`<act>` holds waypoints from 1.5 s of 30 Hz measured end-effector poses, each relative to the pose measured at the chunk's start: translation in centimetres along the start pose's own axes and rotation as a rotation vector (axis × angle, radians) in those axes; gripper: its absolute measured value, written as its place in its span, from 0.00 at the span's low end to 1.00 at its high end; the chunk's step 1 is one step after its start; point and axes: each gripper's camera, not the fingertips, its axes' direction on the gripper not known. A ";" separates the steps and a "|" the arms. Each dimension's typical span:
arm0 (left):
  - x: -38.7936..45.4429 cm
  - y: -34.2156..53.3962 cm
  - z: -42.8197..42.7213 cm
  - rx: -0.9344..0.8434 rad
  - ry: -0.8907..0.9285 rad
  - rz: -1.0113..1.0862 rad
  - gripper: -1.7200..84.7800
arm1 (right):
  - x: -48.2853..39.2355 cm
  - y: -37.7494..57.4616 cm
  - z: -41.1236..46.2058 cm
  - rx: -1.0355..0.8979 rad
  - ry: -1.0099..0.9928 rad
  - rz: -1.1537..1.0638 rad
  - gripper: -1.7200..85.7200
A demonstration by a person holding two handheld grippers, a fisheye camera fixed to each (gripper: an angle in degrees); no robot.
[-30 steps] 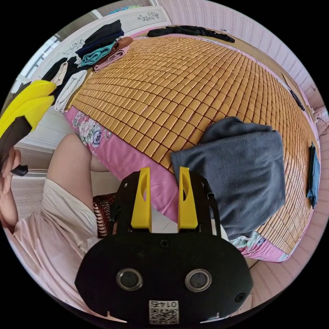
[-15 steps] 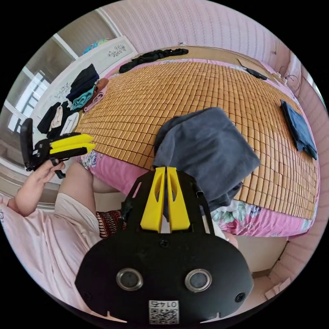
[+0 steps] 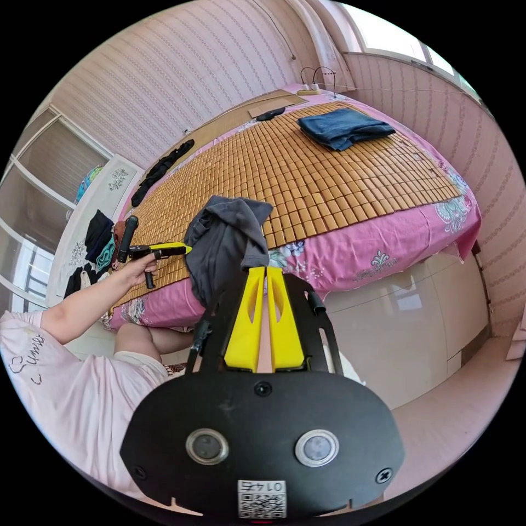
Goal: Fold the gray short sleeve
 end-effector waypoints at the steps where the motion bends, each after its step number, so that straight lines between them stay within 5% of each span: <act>1: 0.4 0.0 0.1 -0.026 0.036 0.046 0.05 | 0.1 0.3 -0.5 0.005 -0.002 -0.004 0.02; 9: -2.5 8.3 -12.9 0.259 0.160 0.061 0.02 | -2.1 -0.2 -3.5 0.077 -0.221 -0.147 0.02; 14: -4.8 11.7 -25.4 0.464 -0.037 0.082 0.02 | -4.5 -1.2 -5.2 0.132 -0.425 -0.260 0.02; 18: -6.9 4.9 -30.7 0.528 -0.224 0.097 0.06 | -6.1 -2.7 -3.9 0.121 -0.545 -0.248 0.02; 21: -8.6 -0.6 -30.1 0.457 -0.346 -0.022 0.10 | -6.2 -3.1 -1.0 0.074 -0.503 -0.141 0.02; 24: -8.7 -0.5 -28.7 0.447 -0.265 -0.083 0.12 | -4.9 -2.6 2.2 0.004 -0.436 -0.004 0.02; 29: -6.6 8.2 -24.0 0.363 -0.220 0.020 0.12 | -4.3 -0.6 5.8 -0.127 -0.292 0.028 0.02; 36: -7.6 24.7 -14.6 0.100 -0.169 -0.240 0.12 | -5.8 1.2 5.4 -0.201 -0.194 -0.052 0.02; 42: -7.7 26.3 -11.9 0.092 -0.140 -0.328 0.14 | -7.2 2.2 3.8 -0.192 -0.200 -0.073 0.02; 45: -7.7 26.6 -10.5 0.015 -0.106 -0.301 0.07 | -7.8 2.6 2.2 -0.158 -0.224 -0.072 0.02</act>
